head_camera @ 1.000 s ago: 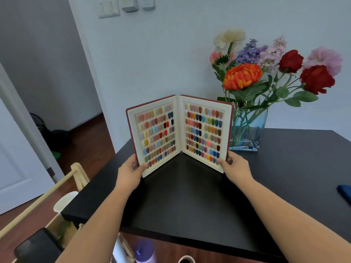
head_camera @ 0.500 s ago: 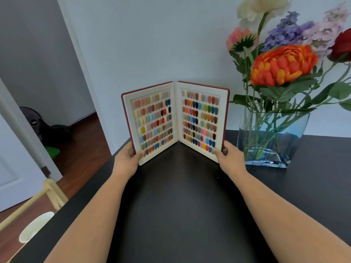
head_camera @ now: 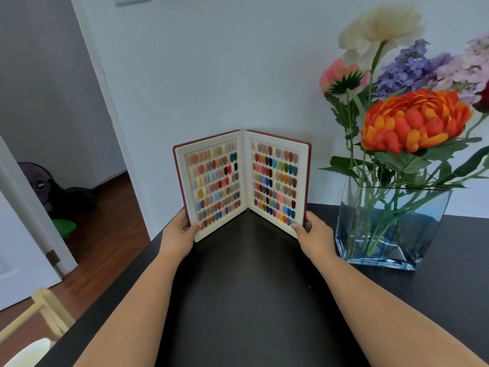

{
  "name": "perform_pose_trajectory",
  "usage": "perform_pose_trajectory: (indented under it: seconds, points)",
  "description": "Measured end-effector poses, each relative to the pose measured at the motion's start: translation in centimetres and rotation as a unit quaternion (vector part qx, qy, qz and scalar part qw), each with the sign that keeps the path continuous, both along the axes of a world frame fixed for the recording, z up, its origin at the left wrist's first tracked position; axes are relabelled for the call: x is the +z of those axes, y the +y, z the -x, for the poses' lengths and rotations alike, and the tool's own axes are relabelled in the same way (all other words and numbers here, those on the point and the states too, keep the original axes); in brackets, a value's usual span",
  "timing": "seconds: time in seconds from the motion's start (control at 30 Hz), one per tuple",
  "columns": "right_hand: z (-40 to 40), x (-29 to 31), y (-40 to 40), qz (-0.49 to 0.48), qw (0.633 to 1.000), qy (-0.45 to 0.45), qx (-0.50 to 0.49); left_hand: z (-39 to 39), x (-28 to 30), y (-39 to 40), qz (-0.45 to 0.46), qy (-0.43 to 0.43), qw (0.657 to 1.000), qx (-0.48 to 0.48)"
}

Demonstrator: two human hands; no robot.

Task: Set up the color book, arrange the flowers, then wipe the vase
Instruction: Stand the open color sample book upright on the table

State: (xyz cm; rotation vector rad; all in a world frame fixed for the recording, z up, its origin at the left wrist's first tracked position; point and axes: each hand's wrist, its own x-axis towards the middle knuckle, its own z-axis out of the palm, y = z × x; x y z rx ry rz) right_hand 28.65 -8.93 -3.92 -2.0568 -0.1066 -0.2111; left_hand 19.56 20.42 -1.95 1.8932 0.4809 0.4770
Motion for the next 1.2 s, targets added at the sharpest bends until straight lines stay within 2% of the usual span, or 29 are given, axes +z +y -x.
perform_pose_trajectory:
  seconds: [0.73, 1.0, 1.2]
  points:
    - [-5.9, -0.7, 2.5, -0.011, 0.998, -0.007, -0.06, -6.1, -0.3, 1.7, -0.032, -0.014, 0.999, 0.006]
    - [-5.9, -1.1, 2.6, 0.017, 0.997, -0.019, -0.071, -6.1, -1.2, 1.9, -0.035, -0.021, 0.999, 0.03]
    - [-6.1, -1.6, 2.6, 0.013, 0.998, -0.011, -0.062, -5.8, -1.9, 2.5, -0.085, 0.035, 0.996, 0.018]
